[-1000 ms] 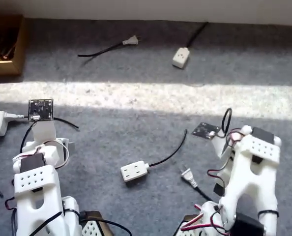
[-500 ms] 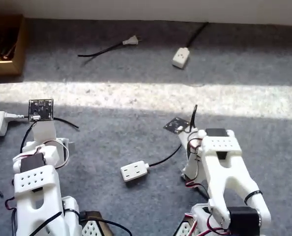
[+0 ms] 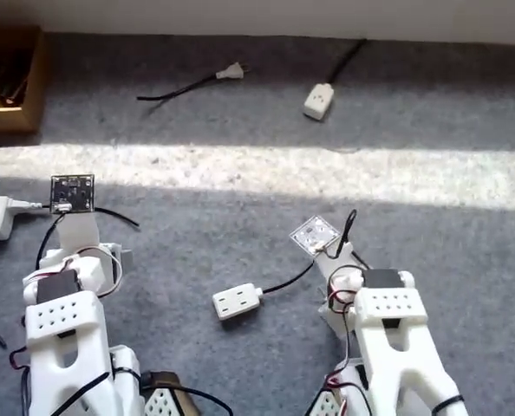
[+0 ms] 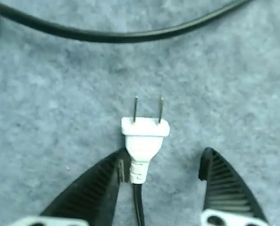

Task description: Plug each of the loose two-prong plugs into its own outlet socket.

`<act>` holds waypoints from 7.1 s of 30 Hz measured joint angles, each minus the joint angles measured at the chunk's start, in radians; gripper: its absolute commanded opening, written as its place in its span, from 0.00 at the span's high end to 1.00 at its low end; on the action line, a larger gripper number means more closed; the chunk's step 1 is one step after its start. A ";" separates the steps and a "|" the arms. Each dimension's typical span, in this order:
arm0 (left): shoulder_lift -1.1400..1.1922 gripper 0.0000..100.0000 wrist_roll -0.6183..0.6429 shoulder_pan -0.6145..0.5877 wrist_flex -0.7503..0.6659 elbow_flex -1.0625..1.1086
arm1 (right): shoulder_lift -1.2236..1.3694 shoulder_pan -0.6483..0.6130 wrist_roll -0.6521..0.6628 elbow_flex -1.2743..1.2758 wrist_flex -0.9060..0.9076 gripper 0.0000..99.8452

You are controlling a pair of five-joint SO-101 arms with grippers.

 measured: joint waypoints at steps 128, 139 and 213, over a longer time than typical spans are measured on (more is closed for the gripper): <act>0.003 0.46 -0.180 0.195 0.081 -0.244 | -0.049 -0.773 -0.505 -0.516 0.040 0.99; 0.003 0.46 -0.180 0.195 0.075 -0.186 | -0.055 -0.654 -0.448 -0.517 0.196 0.99; 0.003 0.46 -0.002 0.064 -0.273 0.118 | 0.618 -0.637 -0.660 -1.034 0.542 0.99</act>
